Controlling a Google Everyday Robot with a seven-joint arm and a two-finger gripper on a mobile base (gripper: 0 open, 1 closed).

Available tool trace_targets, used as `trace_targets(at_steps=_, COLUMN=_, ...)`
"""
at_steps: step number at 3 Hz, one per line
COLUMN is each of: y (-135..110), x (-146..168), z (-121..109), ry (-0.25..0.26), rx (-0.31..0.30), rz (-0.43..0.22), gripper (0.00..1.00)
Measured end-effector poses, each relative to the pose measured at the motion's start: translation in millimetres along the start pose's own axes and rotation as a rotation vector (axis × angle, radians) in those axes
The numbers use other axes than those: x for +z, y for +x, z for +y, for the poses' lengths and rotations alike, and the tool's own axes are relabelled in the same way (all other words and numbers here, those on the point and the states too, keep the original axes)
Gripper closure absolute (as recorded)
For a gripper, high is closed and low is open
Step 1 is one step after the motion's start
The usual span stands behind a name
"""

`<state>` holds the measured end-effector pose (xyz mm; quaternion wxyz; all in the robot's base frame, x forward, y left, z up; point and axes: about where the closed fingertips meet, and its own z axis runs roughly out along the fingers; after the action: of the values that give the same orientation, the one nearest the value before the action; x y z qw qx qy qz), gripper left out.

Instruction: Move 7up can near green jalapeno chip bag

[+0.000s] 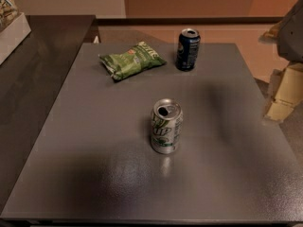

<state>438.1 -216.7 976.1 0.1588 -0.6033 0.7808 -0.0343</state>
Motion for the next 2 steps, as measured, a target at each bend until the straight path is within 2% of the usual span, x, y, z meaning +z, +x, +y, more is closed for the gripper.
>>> trace_targets(at_steps=1, y=0.0, x=0.0, z=0.0, ry=0.0, rx=0.0, rz=0.0, gripper=0.0)
trace_targets(at_steps=2, y=-3.5, x=0.9, z=0.0, ry=-0.034, rx=-0.002, rz=-0.018, gripper=0.0)
